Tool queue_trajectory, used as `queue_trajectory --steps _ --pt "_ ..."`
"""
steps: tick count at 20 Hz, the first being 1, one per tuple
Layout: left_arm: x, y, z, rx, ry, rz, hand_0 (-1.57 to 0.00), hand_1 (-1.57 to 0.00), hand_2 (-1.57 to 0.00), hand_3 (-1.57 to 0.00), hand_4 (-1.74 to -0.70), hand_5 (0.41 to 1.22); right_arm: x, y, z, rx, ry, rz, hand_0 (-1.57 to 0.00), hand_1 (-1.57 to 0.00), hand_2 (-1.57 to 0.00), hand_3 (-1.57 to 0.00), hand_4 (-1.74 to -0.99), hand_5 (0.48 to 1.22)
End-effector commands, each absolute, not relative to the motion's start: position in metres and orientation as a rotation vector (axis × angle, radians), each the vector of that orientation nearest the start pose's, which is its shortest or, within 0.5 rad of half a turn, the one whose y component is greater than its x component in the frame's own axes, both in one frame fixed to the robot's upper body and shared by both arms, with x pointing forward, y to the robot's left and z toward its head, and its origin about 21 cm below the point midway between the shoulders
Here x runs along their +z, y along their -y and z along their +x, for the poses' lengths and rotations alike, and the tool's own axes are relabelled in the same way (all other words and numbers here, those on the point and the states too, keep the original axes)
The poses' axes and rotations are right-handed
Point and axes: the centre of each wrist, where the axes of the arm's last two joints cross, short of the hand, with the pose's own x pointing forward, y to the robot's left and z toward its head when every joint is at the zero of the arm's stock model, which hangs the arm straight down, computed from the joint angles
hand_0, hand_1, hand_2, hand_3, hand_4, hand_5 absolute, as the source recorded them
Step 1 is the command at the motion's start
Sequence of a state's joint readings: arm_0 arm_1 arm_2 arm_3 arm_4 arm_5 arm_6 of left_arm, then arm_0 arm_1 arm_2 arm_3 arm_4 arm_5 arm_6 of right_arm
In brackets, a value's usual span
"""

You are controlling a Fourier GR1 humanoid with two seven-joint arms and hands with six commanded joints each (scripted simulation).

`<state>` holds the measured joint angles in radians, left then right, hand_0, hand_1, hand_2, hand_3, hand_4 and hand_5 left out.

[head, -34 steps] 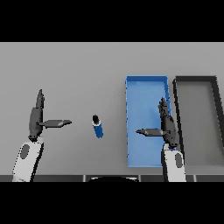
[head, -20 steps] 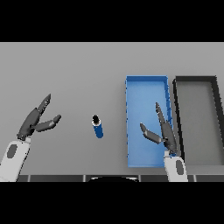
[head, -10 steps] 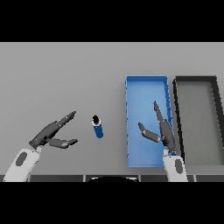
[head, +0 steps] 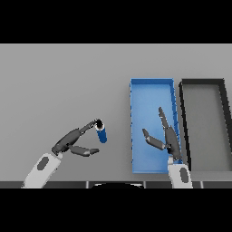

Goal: Pick up the blue pipe and place it into the blue bin.

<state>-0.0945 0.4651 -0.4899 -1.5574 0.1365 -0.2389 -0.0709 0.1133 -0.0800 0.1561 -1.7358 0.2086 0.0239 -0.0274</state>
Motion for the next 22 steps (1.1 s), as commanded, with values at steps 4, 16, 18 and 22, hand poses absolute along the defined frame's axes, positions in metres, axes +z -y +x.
queue_trajectory --steps 4,16,18,22 --pt "-0.007 -0.203 0.255 -0.800 1.426 -0.368 0.00 0.00 0.00 0.00 -1.19 0.469 0.014 0.219 0.220 0.331 1.640 -0.113 0.00 0.00 0.00 0.00 -1.212 0.610" --pt "-0.019 -0.153 0.273 -0.734 1.474 -0.461 -0.10 -0.26 -0.36 -0.22 -1.32 0.651 0.015 0.223 0.218 0.315 1.626 -0.115 0.00 0.00 0.00 0.00 -1.198 0.605" --pt "-0.024 -0.147 0.269 -0.692 1.462 -0.498 -0.50 -0.68 -0.73 -0.70 -1.42 0.856 0.015 0.225 0.217 0.312 1.635 -0.113 0.00 0.00 0.00 0.00 -1.196 0.604" --pt "-0.027 -0.144 0.266 -0.739 1.494 -0.530 -1.13 -1.20 -1.23 -1.17 -1.60 1.072 0.014 0.225 0.217 0.305 1.630 -0.103 0.00 0.00 0.00 0.00 -1.198 0.604"
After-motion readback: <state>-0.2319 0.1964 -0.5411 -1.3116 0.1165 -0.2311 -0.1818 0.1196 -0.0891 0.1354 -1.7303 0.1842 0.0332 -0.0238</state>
